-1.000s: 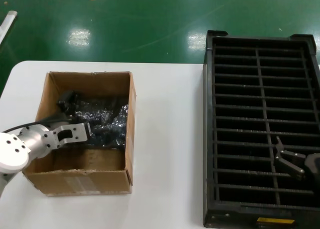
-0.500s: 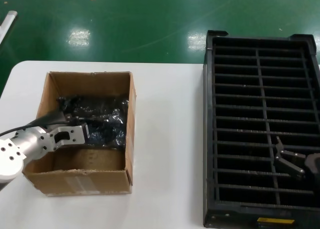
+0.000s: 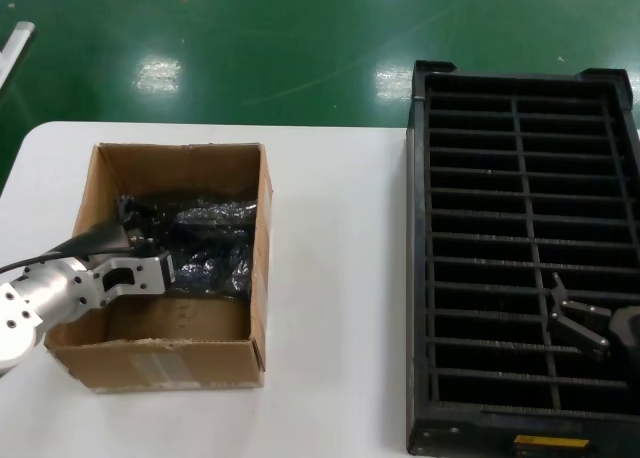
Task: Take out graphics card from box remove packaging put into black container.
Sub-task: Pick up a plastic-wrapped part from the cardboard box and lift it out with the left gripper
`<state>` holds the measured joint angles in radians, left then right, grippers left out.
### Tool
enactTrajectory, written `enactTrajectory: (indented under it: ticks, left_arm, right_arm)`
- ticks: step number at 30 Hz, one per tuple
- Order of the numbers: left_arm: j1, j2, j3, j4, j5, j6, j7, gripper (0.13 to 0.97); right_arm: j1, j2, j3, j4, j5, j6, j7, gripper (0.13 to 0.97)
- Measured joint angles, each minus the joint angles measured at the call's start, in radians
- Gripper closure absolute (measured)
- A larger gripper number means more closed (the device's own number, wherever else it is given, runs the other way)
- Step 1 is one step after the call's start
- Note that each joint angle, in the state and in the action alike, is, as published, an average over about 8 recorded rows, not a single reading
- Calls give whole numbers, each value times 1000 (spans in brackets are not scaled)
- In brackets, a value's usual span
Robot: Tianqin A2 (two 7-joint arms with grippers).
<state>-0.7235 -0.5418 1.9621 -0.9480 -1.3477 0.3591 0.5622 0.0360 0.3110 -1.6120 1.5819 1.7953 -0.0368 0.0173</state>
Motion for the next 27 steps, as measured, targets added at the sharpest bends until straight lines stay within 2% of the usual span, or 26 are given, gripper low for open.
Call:
enactTrajectory:
  ticks: [6, 11, 15, 20, 27]
  left_arm:
    - [24, -23, -15, -64, -12, 7, -1, 900]
    - [60, -60, -35, -173, 21, 14, -58, 946]
    - [92, -97, -58, -276, 55, 21, -107, 951]
    - [138, -144, -108, -422, 108, 31, -171, 958]
    - [230, -201, -204, -618, 171, 54, -270, 959]
  right_arm:
    - [0, 0, 0, 0, 0, 0, 0, 129]
    - [0, 0, 0, 0, 0, 0, 0, 129]
    - [0, 0, 0, 0, 0, 0, 0, 129]
    - [0, 0, 0, 0, 0, 0, 0, 129]
    - [0, 0, 0, 0, 0, 0, 0, 129]
